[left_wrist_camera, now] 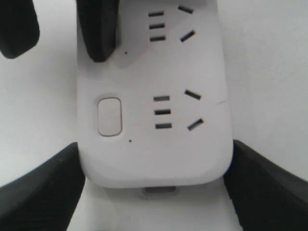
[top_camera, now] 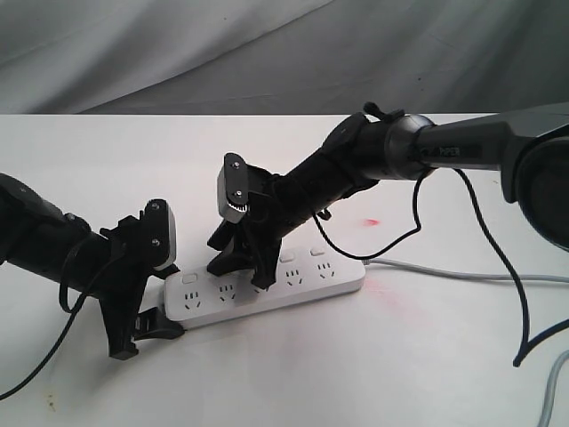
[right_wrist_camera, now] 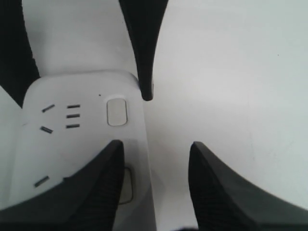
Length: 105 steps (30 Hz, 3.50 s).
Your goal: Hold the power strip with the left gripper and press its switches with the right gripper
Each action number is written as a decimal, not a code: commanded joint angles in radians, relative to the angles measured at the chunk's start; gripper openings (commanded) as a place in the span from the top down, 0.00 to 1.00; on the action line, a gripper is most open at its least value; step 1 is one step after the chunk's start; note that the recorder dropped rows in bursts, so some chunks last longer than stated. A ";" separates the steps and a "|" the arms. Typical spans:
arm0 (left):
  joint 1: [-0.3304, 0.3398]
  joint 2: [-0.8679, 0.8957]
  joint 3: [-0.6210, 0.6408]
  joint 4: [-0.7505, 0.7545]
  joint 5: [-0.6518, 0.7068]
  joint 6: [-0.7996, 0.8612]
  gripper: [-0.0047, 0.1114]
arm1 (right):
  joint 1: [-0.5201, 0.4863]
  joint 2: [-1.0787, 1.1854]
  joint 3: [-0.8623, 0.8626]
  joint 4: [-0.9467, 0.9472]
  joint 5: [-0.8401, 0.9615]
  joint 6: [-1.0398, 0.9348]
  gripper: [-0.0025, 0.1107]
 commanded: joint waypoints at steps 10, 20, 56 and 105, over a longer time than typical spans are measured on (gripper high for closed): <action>-0.005 0.003 -0.003 0.009 -0.035 0.015 0.47 | -0.031 -0.113 0.023 -0.074 -0.009 -0.013 0.61; -0.005 0.003 -0.003 0.009 -0.035 0.015 0.47 | -0.061 -0.113 0.023 -0.133 0.007 0.020 0.61; -0.005 0.003 -0.003 0.009 -0.035 0.015 0.47 | -0.064 -0.018 0.023 -0.249 0.018 0.049 0.61; -0.005 0.003 -0.003 0.009 -0.035 0.015 0.47 | -0.137 -0.176 0.133 -0.189 -0.031 0.092 0.61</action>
